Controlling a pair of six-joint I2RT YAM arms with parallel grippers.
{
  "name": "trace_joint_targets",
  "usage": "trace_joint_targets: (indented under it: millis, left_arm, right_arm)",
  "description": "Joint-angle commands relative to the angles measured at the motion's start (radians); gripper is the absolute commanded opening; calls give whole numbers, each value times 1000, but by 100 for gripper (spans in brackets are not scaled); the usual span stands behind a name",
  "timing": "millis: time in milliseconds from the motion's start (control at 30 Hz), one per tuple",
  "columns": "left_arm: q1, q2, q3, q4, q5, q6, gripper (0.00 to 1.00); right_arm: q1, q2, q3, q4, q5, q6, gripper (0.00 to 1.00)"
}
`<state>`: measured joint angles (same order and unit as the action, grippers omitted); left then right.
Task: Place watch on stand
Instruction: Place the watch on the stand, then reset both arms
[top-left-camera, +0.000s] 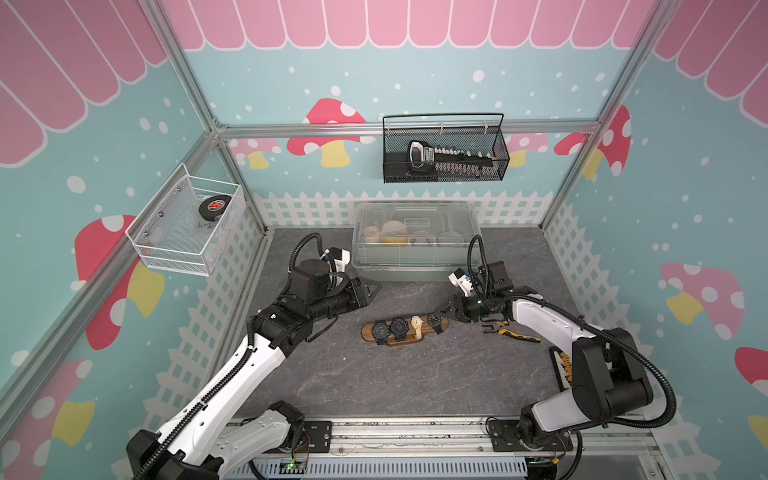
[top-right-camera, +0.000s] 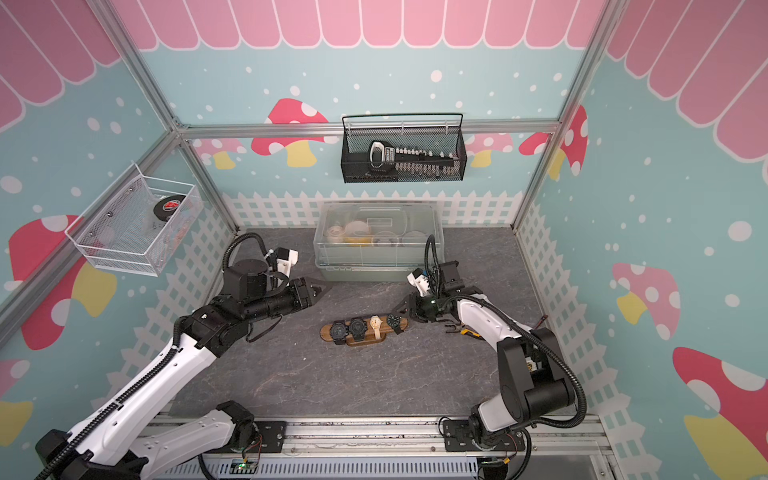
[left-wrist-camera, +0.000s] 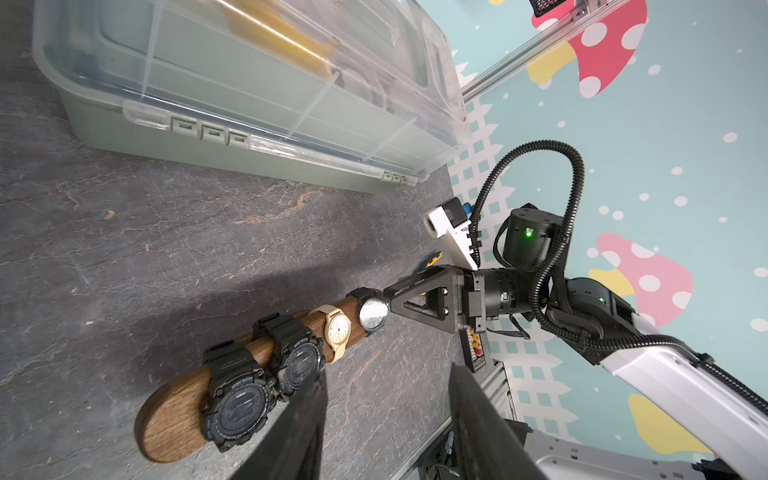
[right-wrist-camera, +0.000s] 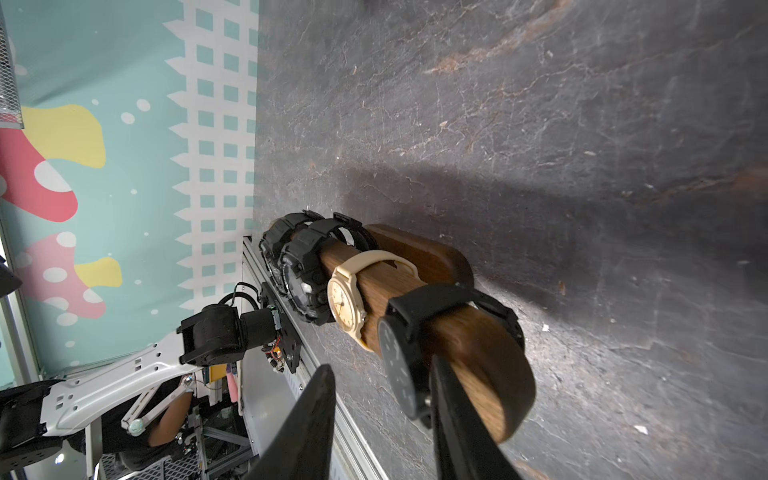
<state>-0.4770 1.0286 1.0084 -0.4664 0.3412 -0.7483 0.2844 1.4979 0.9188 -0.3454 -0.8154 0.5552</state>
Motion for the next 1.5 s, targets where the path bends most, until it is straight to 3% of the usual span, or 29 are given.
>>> trace_joint_targets:
  millis: [0, 233, 500, 533, 567, 600, 633, 767, 1067, 1267, 1400, 1467]
  left_arm:
    - [8, -17, -11, 7, 4, 2, 48]
    - [8, -15, -8, 5, 2, 2, 48]
    - [8, -30, 19, -30, -37, 52, 51]
    - [8, -36, 26, -39, -58, 69, 91]
    - [8, -41, 30, -48, -83, 91, 99]
    - [8, -46, 32, -54, -119, 107, 99]
    - [8, -51, 31, -61, -163, 123, 99]
    - [8, -74, 8, -34, -322, 190, 99]
    - [8, -73, -126, 201, -565, 411, 99]
    - [9, -40, -242, 368, -872, 494, 99]
    - [14, 17, -405, 678, -1068, 755, 99]
    - [37, 53, -448, 756, -1078, 854, 99]
  right_arm:
    - [8, -21, 25, -33, 25, -5, 37]
    - [18, -28, 19, -63, 54, -22, 37]
    - [18, -95, 69, -151, 204, -72, 38]
    - [18, -104, 85, -171, 238, -84, 43]
    - [18, -111, 104, -192, 278, -98, 58]
    - [17, -117, 118, -206, 308, -108, 93]
    - [18, -125, 135, -218, 344, -118, 99]
    - [18, -151, 183, -231, 492, -146, 100]
    - [18, -234, 170, -156, 840, -211, 100]
    - [18, -275, 58, -18, 1052, -330, 100]
    - [18, -284, -65, 142, 1171, -440, 100]
    - [16, -283, -118, 205, 1204, -475, 100]
